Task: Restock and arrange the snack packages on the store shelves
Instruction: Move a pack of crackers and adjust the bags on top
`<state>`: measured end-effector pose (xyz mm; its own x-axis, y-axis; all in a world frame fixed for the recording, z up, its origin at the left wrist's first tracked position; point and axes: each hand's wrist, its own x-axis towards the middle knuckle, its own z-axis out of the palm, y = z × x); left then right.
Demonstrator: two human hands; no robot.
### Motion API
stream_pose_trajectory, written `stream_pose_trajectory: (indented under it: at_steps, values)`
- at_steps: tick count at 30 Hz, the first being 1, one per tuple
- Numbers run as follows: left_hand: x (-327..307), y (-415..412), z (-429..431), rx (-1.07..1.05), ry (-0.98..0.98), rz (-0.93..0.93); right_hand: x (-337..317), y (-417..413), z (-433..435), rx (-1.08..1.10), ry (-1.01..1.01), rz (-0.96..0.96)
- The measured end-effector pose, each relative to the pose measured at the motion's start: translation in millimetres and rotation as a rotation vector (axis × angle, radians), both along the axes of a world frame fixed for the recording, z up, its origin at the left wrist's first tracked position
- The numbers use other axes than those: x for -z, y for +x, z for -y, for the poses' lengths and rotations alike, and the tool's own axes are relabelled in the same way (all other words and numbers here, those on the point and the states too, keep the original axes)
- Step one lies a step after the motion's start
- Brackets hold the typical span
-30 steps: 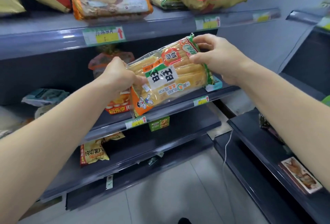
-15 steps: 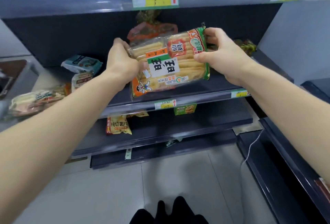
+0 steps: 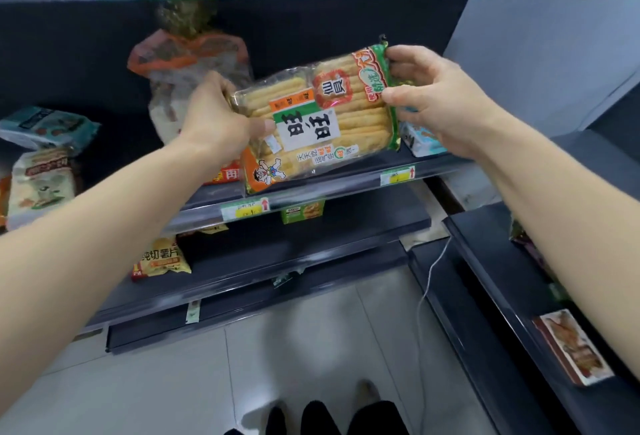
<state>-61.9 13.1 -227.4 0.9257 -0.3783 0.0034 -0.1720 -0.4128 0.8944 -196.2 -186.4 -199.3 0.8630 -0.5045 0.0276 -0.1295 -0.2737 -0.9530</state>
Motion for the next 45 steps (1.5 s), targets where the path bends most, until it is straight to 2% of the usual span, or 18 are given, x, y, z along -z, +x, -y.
stream_pose_trajectory:
  at_steps: [10,15,22,26,29,33,35,38,40,43,45]
  values:
    - [8.8,-37.5,97.5,-0.073,0.002,0.044,13.9,-32.4,94.5,0.011,0.052,0.027]
    - [16.7,-54.4,139.3,-0.114,-0.011,0.102,29.3,-40.9,134.3,0.017,0.108,-0.01]
    - [32.1,-64.6,177.0,-0.108,0.027,0.089,55.2,-44.9,177.4,-0.005,0.174,-0.066]
    - [40.0,-65.4,189.0,-0.12,0.027,-0.029,69.5,-45.3,194.5,-0.051,0.163,-0.175]
    - [41.1,-63.9,195.6,-0.143,-0.079,-0.18,74.4,-43.0,200.4,-0.04,0.136,-0.212]
    - [46.2,-64.0,204.5,-0.165,-0.214,-0.339,81.4,-29.5,205.3,0.06,0.35,-0.131]
    - [47.4,-62.3,207.7,-0.181,-0.225,-0.345,82.9,-21.3,205.6,0.048,0.372,-0.161]
    - [41.0,-49.6,208.0,-0.207,-0.144,-0.26,83.4,-9.0,208.7,0.159,0.235,-0.18]
    - [33.5,-40.6,210.3,-0.193,-0.027,-0.109,81.0,0.0,209.6,0.203,0.119,-0.175]
    - [25.3,-29.8,220.1,-0.102,0.093,0.113,76.2,15.6,206.8,0.043,-0.077,-0.224]
    - [22.2,-20.4,226.4,-0.053,0.127,0.212,72.5,26.1,205.0,-0.031,-0.303,-0.368]
